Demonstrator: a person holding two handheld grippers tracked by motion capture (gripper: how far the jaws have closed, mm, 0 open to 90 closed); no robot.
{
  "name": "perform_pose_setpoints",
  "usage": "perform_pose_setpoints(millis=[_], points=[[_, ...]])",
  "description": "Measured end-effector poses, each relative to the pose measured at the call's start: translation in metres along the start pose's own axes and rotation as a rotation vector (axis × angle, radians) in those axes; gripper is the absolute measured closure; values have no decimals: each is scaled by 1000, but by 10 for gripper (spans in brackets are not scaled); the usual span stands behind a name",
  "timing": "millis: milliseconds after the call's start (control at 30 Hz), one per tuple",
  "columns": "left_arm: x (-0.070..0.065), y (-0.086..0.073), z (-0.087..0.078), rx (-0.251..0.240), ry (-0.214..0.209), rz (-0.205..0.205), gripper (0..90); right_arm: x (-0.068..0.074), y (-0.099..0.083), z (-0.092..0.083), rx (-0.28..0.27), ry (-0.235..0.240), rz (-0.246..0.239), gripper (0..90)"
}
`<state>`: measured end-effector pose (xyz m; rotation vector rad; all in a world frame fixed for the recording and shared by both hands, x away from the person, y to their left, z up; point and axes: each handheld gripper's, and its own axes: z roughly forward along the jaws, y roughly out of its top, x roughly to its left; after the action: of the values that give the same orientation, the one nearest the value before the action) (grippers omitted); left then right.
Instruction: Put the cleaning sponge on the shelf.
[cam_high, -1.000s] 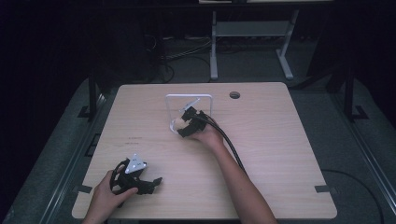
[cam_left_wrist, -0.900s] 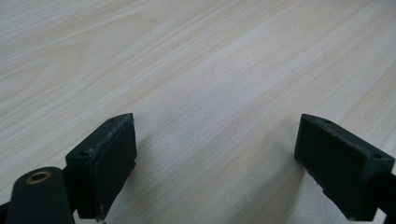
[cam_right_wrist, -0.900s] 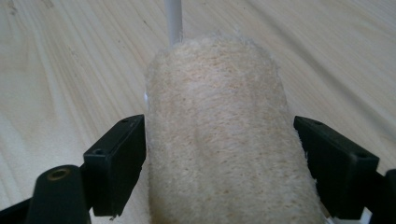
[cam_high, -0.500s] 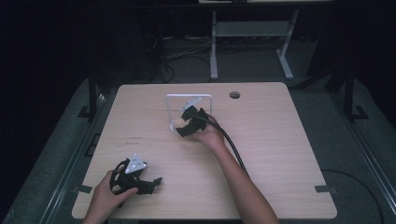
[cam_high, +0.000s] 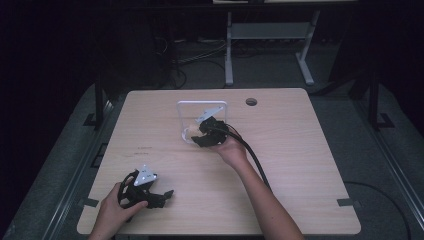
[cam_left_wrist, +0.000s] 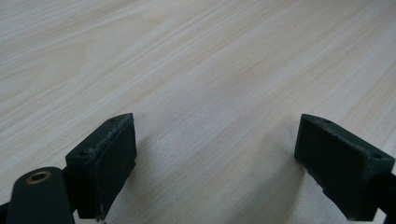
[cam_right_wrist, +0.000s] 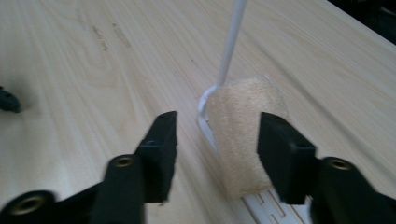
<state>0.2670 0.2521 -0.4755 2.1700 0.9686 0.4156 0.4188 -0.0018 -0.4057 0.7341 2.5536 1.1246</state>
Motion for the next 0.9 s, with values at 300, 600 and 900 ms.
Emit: perform_pose_setpoints(millis=[300,600,900], points=[[0,0,0,1,0,1,121,5,-12,7,59,62,-11,900],[0,0,0,-2,0,0,121,-10,-29,18,105,32,30,900],[0,0,0,-1,0,1,121,-20,-35,18,110,1,58,900]])
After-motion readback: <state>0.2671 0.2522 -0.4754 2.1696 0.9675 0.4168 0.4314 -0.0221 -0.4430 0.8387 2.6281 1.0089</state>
